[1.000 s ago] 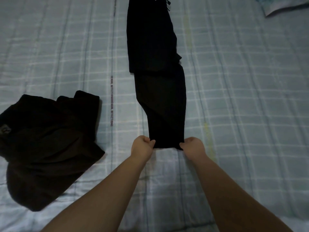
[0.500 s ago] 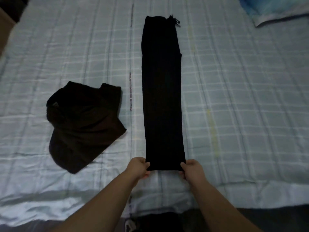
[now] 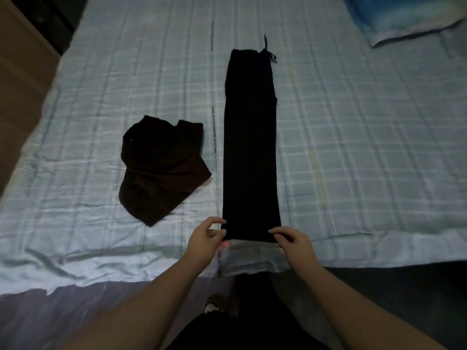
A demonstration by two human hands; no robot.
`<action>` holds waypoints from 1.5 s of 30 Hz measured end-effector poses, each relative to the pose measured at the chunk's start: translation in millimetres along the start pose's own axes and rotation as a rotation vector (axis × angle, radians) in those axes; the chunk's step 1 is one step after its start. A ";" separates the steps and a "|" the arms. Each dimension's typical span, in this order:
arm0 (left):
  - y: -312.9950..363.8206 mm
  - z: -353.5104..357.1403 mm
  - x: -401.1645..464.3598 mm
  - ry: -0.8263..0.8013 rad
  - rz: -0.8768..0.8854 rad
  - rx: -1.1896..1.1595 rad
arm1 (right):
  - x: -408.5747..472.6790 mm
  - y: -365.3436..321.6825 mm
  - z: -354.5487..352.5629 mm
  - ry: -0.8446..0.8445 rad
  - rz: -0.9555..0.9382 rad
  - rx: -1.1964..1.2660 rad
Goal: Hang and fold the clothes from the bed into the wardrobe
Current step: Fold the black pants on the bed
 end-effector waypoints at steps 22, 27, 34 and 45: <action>199.5 -68.6 -186.1 0.017 0.845 0.319 | -206.2 -174.0 -74.2 0.280 -0.534 0.079; 260.0 -77.7 -199.1 0.039 1.014 0.341 | -221.5 -231.7 -107.2 0.386 -0.717 0.042; 312.2 -80.7 -121.4 0.131 0.917 0.380 | -147.8 -283.7 -116.8 0.305 -0.691 -0.019; 374.3 -57.1 100.9 0.218 0.627 0.447 | 89.7 -339.0 -135.5 0.072 -0.391 0.176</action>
Point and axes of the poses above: each hand's wrist, its own x-axis towards the middle knuckle, its own z-axis out of the palm, y = z × x, the point moved 8 cm from there along x, towards the middle knuckle, and after that the axes turned 7 degrees about z, right-handed, at the moved point
